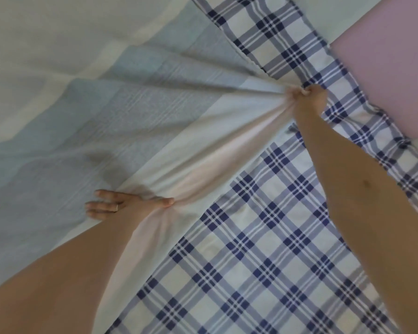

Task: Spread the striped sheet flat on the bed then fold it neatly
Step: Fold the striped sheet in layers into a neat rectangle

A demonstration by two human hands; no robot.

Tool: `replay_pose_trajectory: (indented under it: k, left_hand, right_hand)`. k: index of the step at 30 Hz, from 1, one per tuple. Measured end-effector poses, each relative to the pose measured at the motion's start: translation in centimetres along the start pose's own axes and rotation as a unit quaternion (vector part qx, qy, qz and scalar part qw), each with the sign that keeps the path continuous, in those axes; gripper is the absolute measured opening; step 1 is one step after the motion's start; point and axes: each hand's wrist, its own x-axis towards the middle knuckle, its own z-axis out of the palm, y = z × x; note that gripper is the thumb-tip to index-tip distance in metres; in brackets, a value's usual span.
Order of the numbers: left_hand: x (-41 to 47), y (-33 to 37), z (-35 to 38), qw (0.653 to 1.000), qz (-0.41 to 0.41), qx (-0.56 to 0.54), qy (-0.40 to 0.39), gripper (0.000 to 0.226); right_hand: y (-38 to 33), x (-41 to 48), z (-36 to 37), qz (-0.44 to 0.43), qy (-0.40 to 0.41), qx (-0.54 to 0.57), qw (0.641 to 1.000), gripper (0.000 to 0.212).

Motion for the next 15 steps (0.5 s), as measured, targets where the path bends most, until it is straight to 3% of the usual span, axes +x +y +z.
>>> replay_pose_trajectory:
  k: [2,4,6,8,10,12,13,15]
  left_hand:
    - [0.1,-0.1,0.6,0.999,0.043,-0.011,0.018,0.183]
    - [0.3,0.1,0.8,0.997,0.045,-0.054,0.039,0.185]
    - [0.4,0.2,1.0,0.994,0.034,-0.07,0.072,0.17]
    - [0.1,0.4,0.9,0.999,0.001,-0.026,0.041,0.165]
    - [0.2,0.4,0.8,0.999,-0.018,0.006,0.028,0.168]
    - [0.2,0.3,0.5,0.999,-0.026,0.038,0.007,0.17]
    - [0.3,0.3,0.5,0.998,-0.027,0.048,0.002,0.17]
    - [0.0,0.2,0.2,0.998,-0.019,0.061,0.006,0.171]
  right_hand:
    - [0.9,0.2,0.8,0.022,-0.008,0.015,1.0,0.021]
    - [1.1,-0.2,1.3,0.014,-0.014,0.045,0.999,0.045]
    - [1.2,-1.1,1.6,-0.016,-0.029,0.023,0.999,0.067]
    - [1.8,-2.7,1.7,-0.082,-0.009,-0.013,0.996,0.082]
    - [3.2,-5.5,1.5,-0.131,0.053,0.056,0.988,0.077]
    - [5.7,-9.2,1.3,-0.083,0.099,0.164,0.978,0.059]
    - [6.9,-11.0,1.4,-0.04,0.07,0.198,0.977,0.047]
    - [10.2,-14.6,1.7,0.045,-0.067,0.186,0.979,0.035]
